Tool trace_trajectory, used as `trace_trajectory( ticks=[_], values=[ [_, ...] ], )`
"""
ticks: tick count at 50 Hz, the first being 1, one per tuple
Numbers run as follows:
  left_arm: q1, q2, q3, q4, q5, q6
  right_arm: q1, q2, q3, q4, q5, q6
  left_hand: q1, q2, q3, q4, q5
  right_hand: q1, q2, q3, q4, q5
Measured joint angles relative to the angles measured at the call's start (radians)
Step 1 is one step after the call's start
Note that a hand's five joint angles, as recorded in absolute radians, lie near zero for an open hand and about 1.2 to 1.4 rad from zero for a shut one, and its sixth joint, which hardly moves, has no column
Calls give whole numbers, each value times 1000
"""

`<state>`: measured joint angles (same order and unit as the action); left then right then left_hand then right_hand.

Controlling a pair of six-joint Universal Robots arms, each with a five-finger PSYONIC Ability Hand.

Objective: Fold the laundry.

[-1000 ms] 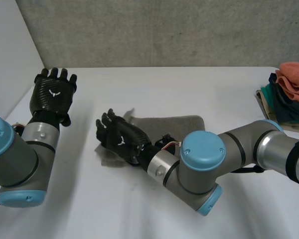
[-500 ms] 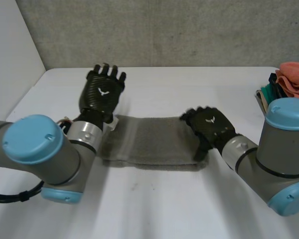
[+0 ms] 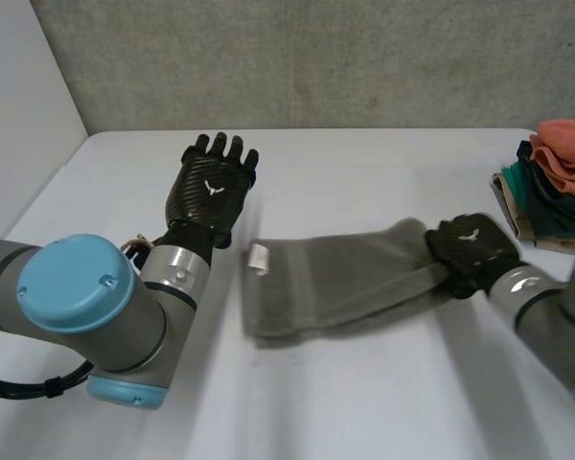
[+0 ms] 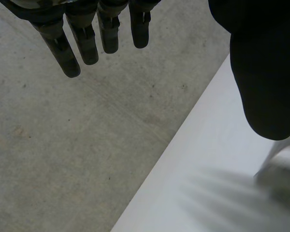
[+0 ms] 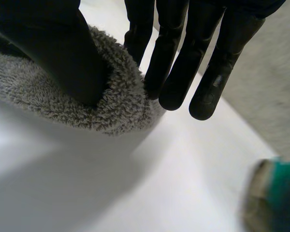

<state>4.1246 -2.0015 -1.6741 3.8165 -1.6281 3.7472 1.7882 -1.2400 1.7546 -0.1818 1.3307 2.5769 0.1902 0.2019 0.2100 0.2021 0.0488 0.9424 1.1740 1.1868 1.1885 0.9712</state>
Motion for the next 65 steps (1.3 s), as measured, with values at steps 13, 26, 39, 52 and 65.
trace_trajectory(
  ticks=[13, 26, 39, 52, 65],
  values=[
    [19, 40, -30, 0, -4, -2, 166, -61, -54, -69, -88, -353, 0, 0, 0, 0, 0, 5, 0, 0, 0, 0],
    [-10, 52, 0, -8, -68, -30, 412, 102, -63, -111, -193, -254, 0, 0, 0, 0, 0, -741, -949, -960, -951, -898],
    [-151, -20, 200, -216, -78, -255, 180, -62, -93, -34, -29, 374, 2, 0, 0, 0, 0, -743, -958, -977, -956, -905],
    [-232, -270, 460, -485, -157, -383, 131, 147, -289, 225, -54, 445, 3, 2, 2, 2, 0, -743, -958, -977, -956, -905],
    [-230, -357, 473, -602, -218, -292, 136, 339, -385, 304, -93, 301, 3, 2, 2, 2, 0, -768, -958, -977, -956, -905]
  ],
)
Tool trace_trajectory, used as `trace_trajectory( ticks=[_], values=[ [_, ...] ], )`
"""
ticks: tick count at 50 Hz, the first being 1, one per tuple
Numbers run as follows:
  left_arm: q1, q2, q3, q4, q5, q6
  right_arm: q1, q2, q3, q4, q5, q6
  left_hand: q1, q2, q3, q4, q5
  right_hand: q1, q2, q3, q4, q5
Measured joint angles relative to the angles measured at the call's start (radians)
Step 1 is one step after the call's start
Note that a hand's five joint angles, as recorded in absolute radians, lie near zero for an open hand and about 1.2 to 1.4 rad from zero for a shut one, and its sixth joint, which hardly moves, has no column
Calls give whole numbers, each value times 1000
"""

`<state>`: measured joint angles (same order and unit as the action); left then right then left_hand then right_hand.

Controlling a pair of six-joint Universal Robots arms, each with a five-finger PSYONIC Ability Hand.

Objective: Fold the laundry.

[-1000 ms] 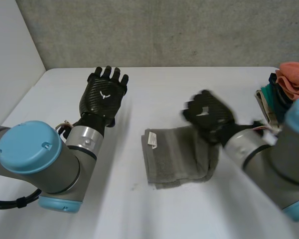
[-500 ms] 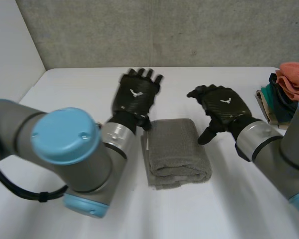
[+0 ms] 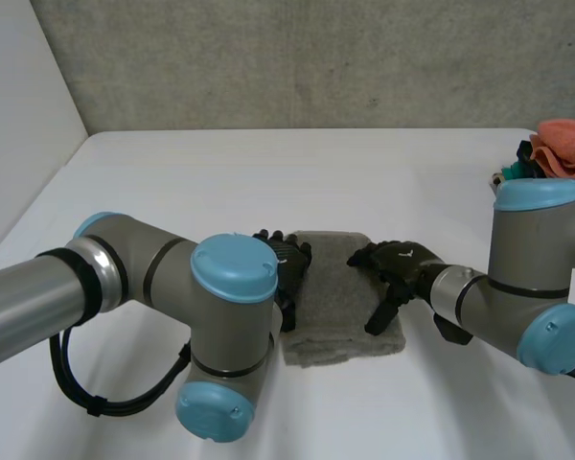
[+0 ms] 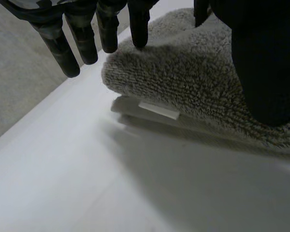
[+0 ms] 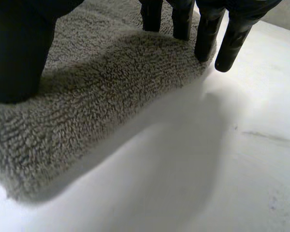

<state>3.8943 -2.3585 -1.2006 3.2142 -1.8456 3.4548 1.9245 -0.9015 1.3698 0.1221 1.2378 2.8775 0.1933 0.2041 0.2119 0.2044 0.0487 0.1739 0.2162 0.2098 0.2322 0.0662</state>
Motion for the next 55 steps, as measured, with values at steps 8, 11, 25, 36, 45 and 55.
trace_trajectory(
  ticks=[8, 11, 25, 36, 45, 55],
  values=[
    [7, 75, -3, 10, 96, -9, 2, -77, 32, -8, 10, -68, 0, 0, 0, 0, 0, -11, 0, 0, 0, 0],
    [13, 123, -11, 15, 128, -11, 2, -127, 60, -28, 11, -68, 0, 0, 0, 0, 0, -11, 0, 0, 0, -3],
    [145, 450, -160, 12, 469, -11, 44, -419, 445, -346, 1, -109, 0, 0, 0, 0, 1, -11, 0, 0, 0, -3],
    [180, 588, -239, 8, 692, -55, 159, -293, 557, -502, 24, -199, 0, 0, 0, 0, 1, -11, 0, 0, 0, -3],
    [175, 596, -254, 11, 697, -77, 165, -192, 516, -601, 84, -240, 0, 0, 0, 0, 0, -10, 0, 0, 0, -3],
    [174, 594, -260, 17, 693, -77, 165, -129, 447, -676, 127, -253, 0, 0, 0, 0, 0, 207, 191, 226, 204, 152]
  ],
)
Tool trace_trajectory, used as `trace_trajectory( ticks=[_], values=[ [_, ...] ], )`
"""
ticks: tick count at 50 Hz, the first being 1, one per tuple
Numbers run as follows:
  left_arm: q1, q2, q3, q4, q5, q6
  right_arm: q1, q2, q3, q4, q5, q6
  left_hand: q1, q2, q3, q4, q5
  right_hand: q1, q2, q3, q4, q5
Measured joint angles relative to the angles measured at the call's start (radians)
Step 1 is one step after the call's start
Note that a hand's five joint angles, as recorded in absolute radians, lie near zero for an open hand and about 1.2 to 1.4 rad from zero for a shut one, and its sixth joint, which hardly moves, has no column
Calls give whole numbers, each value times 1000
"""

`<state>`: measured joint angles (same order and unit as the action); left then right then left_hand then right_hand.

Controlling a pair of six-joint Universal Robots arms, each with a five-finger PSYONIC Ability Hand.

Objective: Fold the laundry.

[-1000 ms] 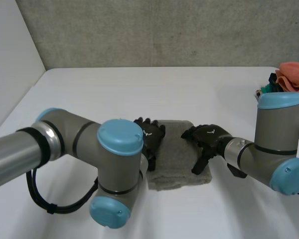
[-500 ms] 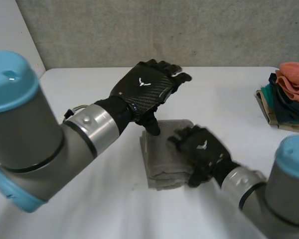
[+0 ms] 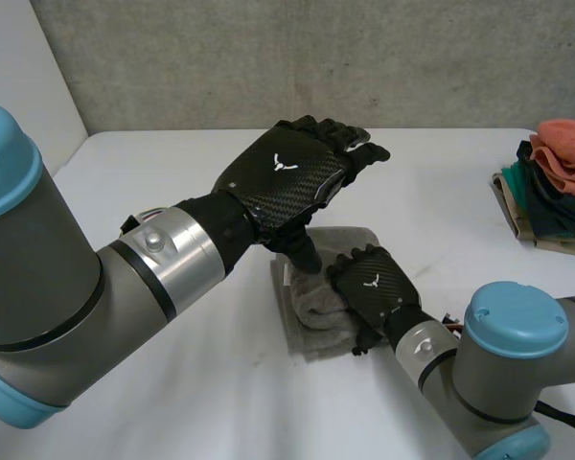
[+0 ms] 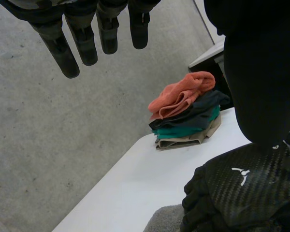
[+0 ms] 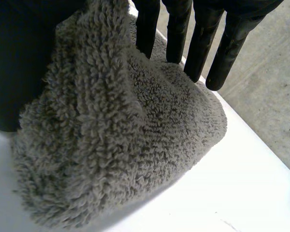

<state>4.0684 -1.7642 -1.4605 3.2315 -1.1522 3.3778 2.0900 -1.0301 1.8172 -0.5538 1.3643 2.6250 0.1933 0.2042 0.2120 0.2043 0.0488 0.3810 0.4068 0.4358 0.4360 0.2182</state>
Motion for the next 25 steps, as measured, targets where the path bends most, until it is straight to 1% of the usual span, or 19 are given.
trace_trajectory(
  ticks=[9, 11, 12, 13, 15, 20, 25],
  values=[
    [1, 0, -2, -1, -1, 0, 1, 41, -46, 2, -2, 1, 0, 0, 0, 0, 0, 39, 27, 44, 44, 18],
    [1, 0, -3, 0, -1, 0, 0, 46, -63, 3, -2, 6, 0, 0, 0, 0, 0, 295, 386, 355, 354, 149],
    [1, 0, -3, 0, -1, 0, -1, 46, -66, 3, -2, 7, 0, 0, 0, 0, 0, 379, 510, 488, 475, 214],
    [1, 1, -4, 0, -1, 0, -2, 45, -73, 3, -2, 9, 0, 0, 0, 0, 0, 485, 653, 617, 632, 217],
    [1, 1, -4, 0, -1, 0, -6, 42, -89, 4, -2, 14, 0, 0, 0, 0, 0, 568, 753, 712, 737, 217],
    [2, 2, -5, 0, -1, 0, -9, 34, -110, 6, 0, 17, 0, 0, 0, 0, 0, 595, 758, 735, 752, 217],
    [4, 10, -5, 1, -1, 0, -38, 9, -160, 13, -3, 17, 0, 0, 0, 0, 0, 595, 758, 750, 752, 217]
  ],
)
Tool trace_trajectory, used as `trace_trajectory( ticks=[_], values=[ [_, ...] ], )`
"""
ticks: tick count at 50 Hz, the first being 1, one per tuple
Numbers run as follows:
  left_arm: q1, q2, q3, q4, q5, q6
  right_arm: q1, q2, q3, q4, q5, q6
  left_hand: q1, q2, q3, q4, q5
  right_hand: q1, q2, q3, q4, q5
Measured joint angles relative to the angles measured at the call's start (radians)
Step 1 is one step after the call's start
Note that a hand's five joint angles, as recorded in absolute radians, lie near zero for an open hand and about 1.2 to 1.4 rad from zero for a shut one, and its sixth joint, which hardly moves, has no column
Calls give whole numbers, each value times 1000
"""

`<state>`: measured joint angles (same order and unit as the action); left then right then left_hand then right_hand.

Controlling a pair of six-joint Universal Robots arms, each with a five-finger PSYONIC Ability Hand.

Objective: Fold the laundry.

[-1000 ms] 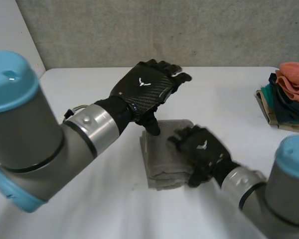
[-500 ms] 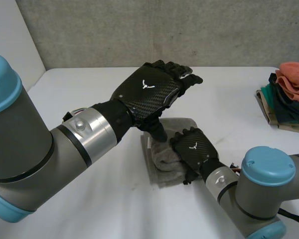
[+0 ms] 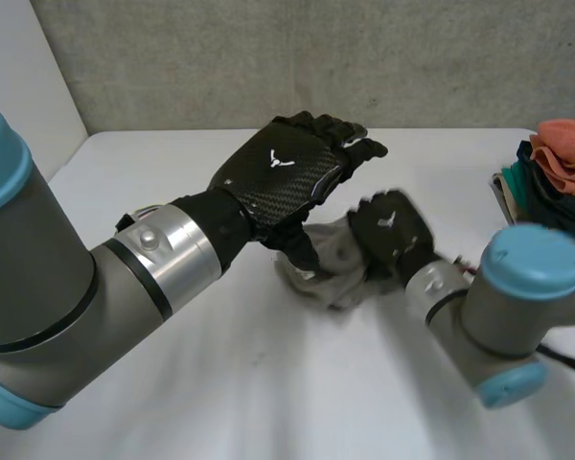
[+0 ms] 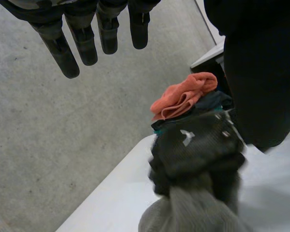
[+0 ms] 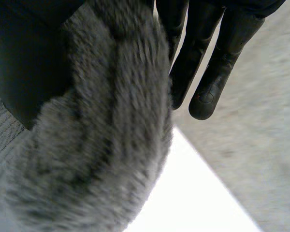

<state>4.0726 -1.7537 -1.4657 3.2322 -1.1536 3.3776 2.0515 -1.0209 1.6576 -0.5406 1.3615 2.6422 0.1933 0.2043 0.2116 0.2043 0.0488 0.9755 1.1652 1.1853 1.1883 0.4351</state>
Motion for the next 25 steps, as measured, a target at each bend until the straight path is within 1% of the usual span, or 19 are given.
trace_trajectory(
  ticks=[1, 4, 5, 8, 11, 16, 18, 21, 22, 25],
  values=[
    [2, 8, 0, 0, 0, 0, -38, -21, -39, 3, -11, -3, 0, 0, 0, 0, 0, 0, 0, 0, 0, 0],
    [6, 18, 1, 0, 0, 0, -82, -43, -98, 5, -36, -7, 0, 0, 0, 0, 0, 0, 0, 0, 0, 0],
    [9, 24, 1, 0, 0, 0, -107, -54, -143, 4, -57, -7, 0, 0, 0, 0, 0, 0, 0, 0, 0, 0],
    [13, 31, 1, 0, -1, -1, -134, -64, -199, 4, -83, -5, 0, 0, 0, 0, 0, 0, 0, 0, 0, 0],
    [20, 42, -1, 0, -2, -1, -203, -76, -332, 4, -131, -1, 0, 0, 0, 0, 0, 0, 0, 0, 0, 0],
    [25, 51, -4, 0, -3, -2, -289, -82, -486, 3, -162, 3, 0, 0, 0, 0, 0, 0, 0, 0, 0, 0],
    [26, 55, -5, 0, -3, -3, -346, -81, -575, 2, -172, 6, 0, 0, 0, 0, 0, 0, 0, 0, 0, 0],
    [27, 58, -6, 1, -3, -3, -395, -78, -635, 1, -180, 15, 0, 0, 0, 0, 0, 0, 0, 0, 0, 0],
    [27, 59, -7, 1, -3, -3, -438, -73, -680, 0, -187, 32, 0, 0, 0, 0, 0, 9, 0, 0, 0, 0],
    [27, 61, -7, 2, -2, -3, -508, -59, -734, -4, -197, 77, 0, 0, 0, 0, 0, 13, 0, 0, 0, 0]
  ],
)
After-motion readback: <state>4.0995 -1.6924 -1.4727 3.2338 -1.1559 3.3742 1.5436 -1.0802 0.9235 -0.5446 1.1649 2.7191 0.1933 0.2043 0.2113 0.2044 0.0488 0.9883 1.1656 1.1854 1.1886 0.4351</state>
